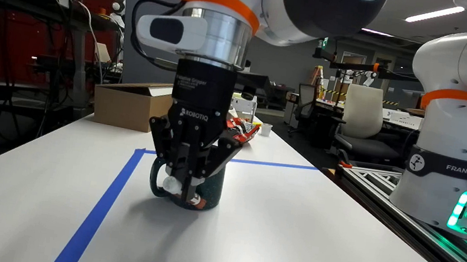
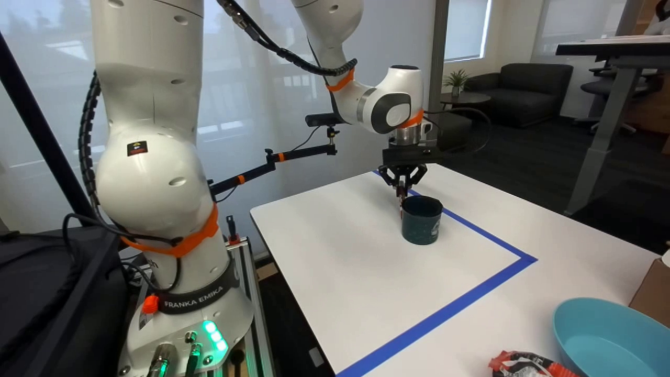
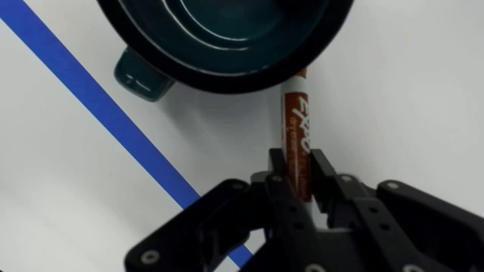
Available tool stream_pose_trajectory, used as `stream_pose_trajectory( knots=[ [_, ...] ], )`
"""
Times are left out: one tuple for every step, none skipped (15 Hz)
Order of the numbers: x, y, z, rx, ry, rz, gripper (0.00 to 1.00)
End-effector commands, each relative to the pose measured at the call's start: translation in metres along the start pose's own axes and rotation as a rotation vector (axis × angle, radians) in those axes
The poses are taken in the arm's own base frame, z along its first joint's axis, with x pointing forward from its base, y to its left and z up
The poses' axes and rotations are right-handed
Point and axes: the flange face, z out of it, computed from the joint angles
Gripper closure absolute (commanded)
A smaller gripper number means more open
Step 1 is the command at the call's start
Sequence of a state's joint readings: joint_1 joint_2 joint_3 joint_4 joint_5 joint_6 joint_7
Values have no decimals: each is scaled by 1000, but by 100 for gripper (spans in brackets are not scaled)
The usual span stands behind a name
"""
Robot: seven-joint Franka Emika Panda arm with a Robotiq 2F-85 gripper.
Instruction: Remove the marker from the cup and put it on the table inside the border
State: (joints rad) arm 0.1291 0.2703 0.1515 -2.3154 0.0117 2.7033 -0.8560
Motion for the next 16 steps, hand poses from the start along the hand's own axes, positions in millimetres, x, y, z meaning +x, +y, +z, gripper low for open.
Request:
stream_pose_trajectory(
  knots=[
    [7,16,15,4,-19,-70,95],
    [8,18,18,7,-21,-81,95],
    [10,20,22,10,-25,-94,95],
    [11,21,25,13,-26,-102,95],
    [12,24,27,16,-27,-110,95],
    [14,26,28,17,-25,-116,67],
    [14,27,30,20,-27,-117,54],
    [14,29,32,26,-26,-118,49],
    [14,31,34,29,-27,-118,40],
    [12,33,34,32,-25,-112,33],
    [11,34,32,29,-24,-106,24],
    [8,36,27,26,-18,-89,18],
    [5,38,21,22,-22,-67,11],
    [1,39,12,13,-18,-46,2],
    [-2,41,5,5,-15,-31,0],
    [-6,42,-4,-1,-19,-4,0]
  ],
)
